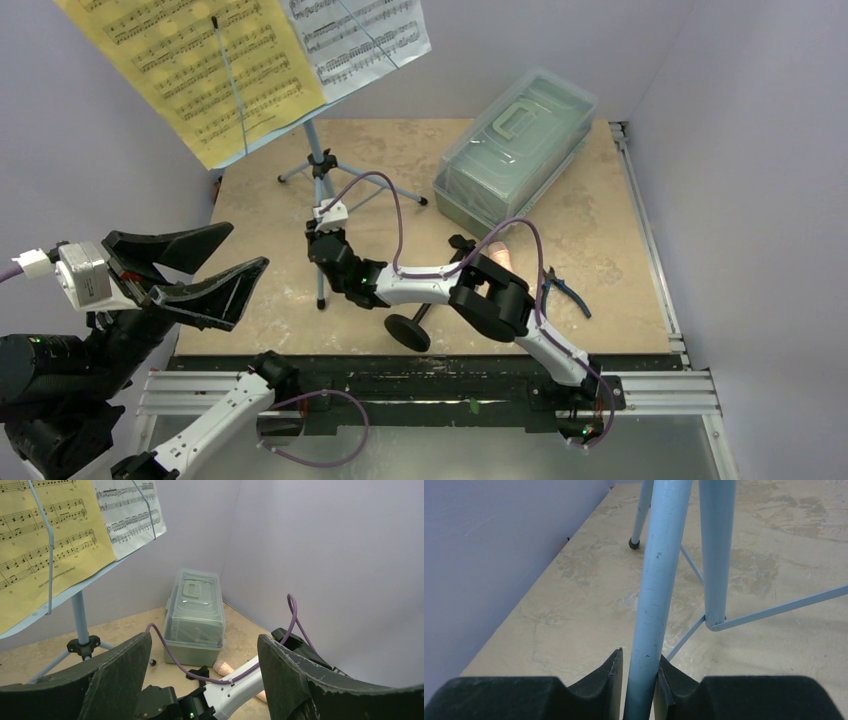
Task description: Set up the instrument practice props
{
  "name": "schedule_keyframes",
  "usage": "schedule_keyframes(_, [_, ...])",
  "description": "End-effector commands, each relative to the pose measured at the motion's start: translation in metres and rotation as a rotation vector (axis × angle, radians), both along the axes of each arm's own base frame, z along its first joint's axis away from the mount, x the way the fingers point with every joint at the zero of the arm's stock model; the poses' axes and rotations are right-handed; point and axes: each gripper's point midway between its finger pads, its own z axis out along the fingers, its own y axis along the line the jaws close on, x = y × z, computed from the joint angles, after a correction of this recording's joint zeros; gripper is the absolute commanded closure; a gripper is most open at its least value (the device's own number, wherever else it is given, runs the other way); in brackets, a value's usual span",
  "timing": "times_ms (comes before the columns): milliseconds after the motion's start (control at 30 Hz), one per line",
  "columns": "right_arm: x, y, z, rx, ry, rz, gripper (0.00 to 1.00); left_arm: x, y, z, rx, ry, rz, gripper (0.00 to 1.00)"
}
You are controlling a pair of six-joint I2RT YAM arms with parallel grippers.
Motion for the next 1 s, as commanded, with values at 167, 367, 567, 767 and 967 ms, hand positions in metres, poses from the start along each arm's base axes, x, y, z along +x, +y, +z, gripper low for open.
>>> schedule_keyframes(167, [0.061,-0.028,-0.014,-0.062,-0.035,-0.03,0.83,0.011,-0.012,0.006,-0.032,0.01,-0.027,0.24])
schedule_keyframes(367, [0.084,-0.04,-0.021,-0.089,-0.029,-0.031,0.83,0.016,-0.016,0.006,-0.032,0.017,-0.032,0.24])
schedule_keyframes(567, [0.106,-0.053,-0.034,-0.109,0.02,-0.027,0.75,0.02,-0.021,0.003,-0.033,0.027,-0.043,0.24])
schedule_keyframes(767, [0.12,-0.059,-0.049,-0.132,0.082,-0.036,0.73,0.024,-0.028,0.002,-0.04,0.034,-0.067,0.25])
schedule_keyframes(967, [0.134,-0.069,-0.06,-0.148,0.145,-0.059,0.71,0.028,-0.034,0.0,-0.05,0.047,-0.081,0.25])
